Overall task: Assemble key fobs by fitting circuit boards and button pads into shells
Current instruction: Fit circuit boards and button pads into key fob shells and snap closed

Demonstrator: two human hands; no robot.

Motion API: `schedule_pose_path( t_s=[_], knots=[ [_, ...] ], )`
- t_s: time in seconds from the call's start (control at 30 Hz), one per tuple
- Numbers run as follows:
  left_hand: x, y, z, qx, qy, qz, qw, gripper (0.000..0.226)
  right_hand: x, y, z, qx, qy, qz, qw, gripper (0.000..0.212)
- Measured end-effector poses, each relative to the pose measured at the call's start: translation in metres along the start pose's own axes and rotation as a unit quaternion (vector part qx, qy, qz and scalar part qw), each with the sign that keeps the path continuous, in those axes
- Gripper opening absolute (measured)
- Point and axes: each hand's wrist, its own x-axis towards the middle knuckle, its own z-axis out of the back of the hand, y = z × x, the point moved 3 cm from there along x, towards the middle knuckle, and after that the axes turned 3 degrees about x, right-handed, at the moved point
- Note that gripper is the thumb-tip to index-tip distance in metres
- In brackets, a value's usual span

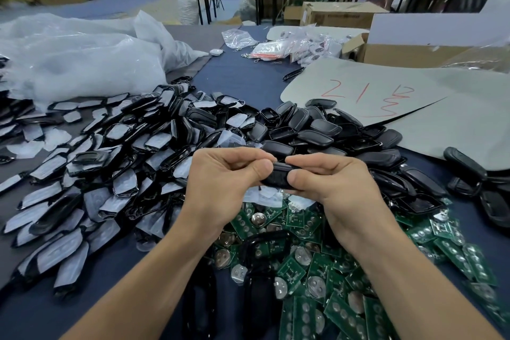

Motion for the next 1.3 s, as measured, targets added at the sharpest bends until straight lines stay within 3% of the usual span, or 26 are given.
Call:
schedule_pose_path(
  t_s=[0.13, 0.23, 0.37, 0.5, 0.6, 0.8, 0.93, 1.07, 1.3],
  knots=[
    [-0.002, 0.007, -0.007, 0.074, 0.046, 0.041, 0.995, 0.02, -0.003, 0.0, 0.001, -0.102, -0.051, 0.053, 0.992, 0.03],
    [-0.004, 0.009, -0.011, 0.078, 0.063, 0.051, 0.994, 0.026, -0.005, 0.0, -0.004, -0.114, -0.035, 0.079, 0.99, 0.029],
    [-0.003, 0.011, -0.004, 0.098, 0.026, 0.015, 0.995, 0.026, 0.0, 0.005, -0.002, -0.132, 0.012, 0.063, 0.989, 0.028],
    [-0.006, 0.007, -0.005, 0.129, 0.027, -0.034, 0.991, 0.032, -0.001, 0.009, 0.002, -0.239, 0.014, 0.089, 0.967, 0.021],
    [-0.004, 0.005, -0.004, 0.107, 0.034, -0.048, 0.993, 0.034, -0.003, 0.012, 0.001, -0.225, -0.003, 0.123, 0.967, 0.023],
    [0.0, 0.004, -0.003, -0.004, 0.016, 0.002, 1.0, 0.022, -0.003, 0.008, 0.0, -0.117, -0.034, 0.117, 0.986, 0.026],
    [0.0, 0.0, -0.004, -0.002, 0.029, -0.032, 0.999, 0.032, -0.007, 0.011, -0.004, -0.238, -0.037, 0.164, 0.956, 0.025],
    [0.0, -0.003, -0.007, -0.007, 0.059, -0.057, 0.997, 0.032, -0.015, 0.015, -0.009, -0.29, -0.045, 0.224, 0.929, 0.035],
    [-0.002, -0.003, -0.004, -0.001, 0.055, -0.07, 0.996, 0.038, -0.014, 0.014, -0.009, -0.292, -0.037, 0.208, 0.933, 0.042]
  ],
)
